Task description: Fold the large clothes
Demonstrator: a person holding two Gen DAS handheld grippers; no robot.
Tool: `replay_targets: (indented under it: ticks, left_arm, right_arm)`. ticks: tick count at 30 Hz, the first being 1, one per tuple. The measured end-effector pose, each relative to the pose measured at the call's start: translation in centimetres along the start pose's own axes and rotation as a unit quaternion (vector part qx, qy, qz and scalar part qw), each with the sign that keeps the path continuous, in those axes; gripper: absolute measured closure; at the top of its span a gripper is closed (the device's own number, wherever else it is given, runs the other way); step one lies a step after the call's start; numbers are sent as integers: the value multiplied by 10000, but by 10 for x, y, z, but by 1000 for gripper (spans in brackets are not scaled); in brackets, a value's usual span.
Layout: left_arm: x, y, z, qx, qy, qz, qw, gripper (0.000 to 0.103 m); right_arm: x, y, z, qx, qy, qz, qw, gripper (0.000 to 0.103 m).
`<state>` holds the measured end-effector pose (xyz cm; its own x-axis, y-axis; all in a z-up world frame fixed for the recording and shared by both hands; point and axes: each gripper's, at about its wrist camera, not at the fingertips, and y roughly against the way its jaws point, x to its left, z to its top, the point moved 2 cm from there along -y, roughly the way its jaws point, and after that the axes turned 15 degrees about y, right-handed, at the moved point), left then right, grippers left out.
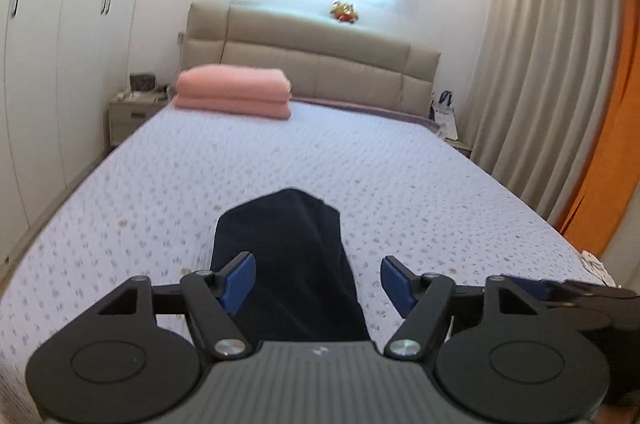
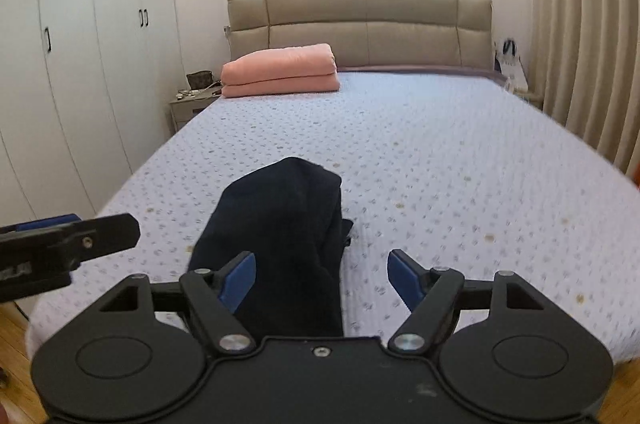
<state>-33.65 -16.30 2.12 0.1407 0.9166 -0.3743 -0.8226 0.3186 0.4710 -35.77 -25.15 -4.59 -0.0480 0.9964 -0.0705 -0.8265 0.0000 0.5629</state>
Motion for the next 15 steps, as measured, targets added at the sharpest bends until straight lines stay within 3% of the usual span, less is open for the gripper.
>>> replay_targets:
  ticks: [6,15]
  left_arm:
    - [-10,9,-5,-130,-158,-41,9998,28]
    - [4,-15,-7,88,76,90,9999,22]
  right_arm:
    - [-5,-2,-6,132,-251,-171,9995,16]
    - [-10,-20,-13,397,-230,-225,9987,16]
